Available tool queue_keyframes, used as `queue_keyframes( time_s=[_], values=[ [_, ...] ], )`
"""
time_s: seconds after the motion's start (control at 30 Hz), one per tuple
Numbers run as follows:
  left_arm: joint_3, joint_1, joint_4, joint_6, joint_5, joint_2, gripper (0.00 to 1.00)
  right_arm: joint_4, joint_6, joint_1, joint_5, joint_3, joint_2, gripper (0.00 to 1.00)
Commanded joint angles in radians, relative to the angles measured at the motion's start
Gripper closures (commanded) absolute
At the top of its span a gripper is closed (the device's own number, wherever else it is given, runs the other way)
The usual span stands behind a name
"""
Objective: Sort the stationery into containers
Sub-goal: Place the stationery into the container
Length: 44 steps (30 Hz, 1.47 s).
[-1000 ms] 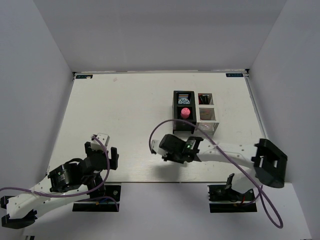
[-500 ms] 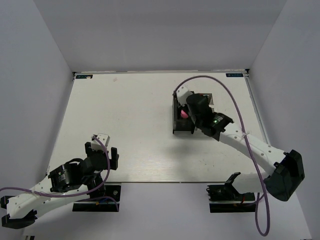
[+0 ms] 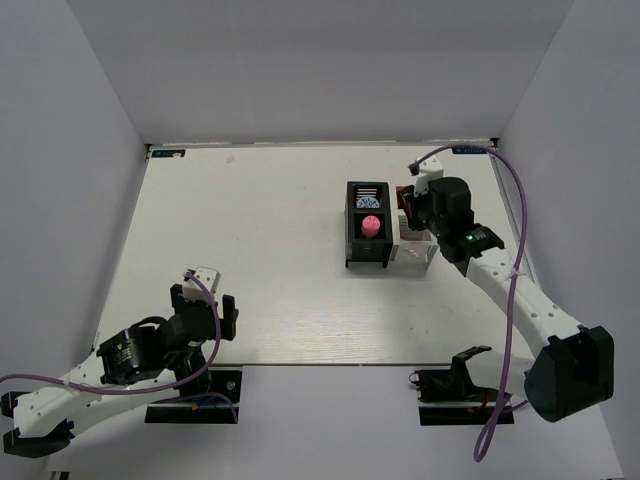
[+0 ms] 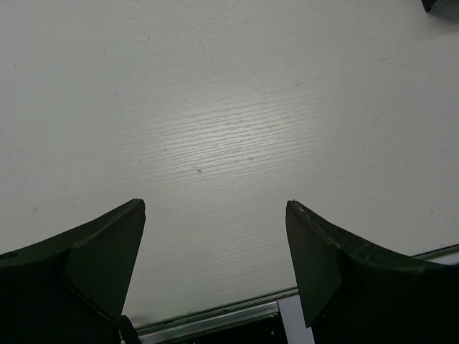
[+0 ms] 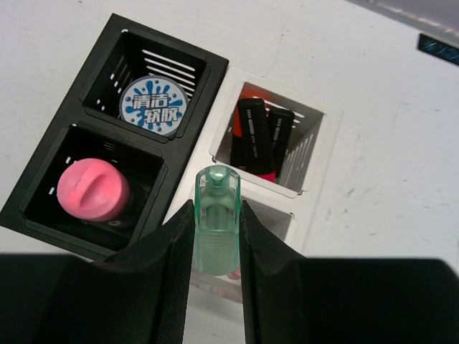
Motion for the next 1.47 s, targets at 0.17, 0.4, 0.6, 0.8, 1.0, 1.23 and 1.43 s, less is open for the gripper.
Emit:
queue_keyframes(
  time_s=[0.17, 0.4, 0.6, 0.8, 1.0, 1.23, 1.43],
  values=[
    [-0.011, 0.001, 0.013, 0.006, 0.009, 0.002, 0.10, 0.273, 0.082, -0.126, -0.258, -0.121, 0.019, 1.00],
    [-0.009, 0.001, 0.013, 0.006, 0.011, 0.005, 0.10, 0.396, 0.063, -0.173, -0.350, -0.172, 0.044, 1.00],
    [-0.011, 0.000, 0.021, 0.013, 0.012, 0.009, 0.10, 0.353, 0.029, -0.198, -0.413, -0.179, 0.024, 0.37],
    [-0.006, -0.002, 0.016, 0.011, 0.012, 0.021, 0.10, 0.276, 0.017, -0.204, -0.410, -0.133, 0.007, 0.32],
    [0.000, -0.004, 0.055, 0.042, 0.012, 0.033, 0.92, -0.242, 0.029, -0.201, -0.663, 0.129, 0.014, 1.00],
    [0.032, -0.002, 0.084, 0.075, -0.054, 0.171, 0.00, -0.576, 0.095, -0.179, -0.585, 0.314, 0.099, 0.09],
    [0.035, -0.002, 0.160, 0.114, -0.037, 0.263, 0.00, -0.362, 0.127, -0.184, -0.367, 0.072, -0.145, 0.09]
  ],
)
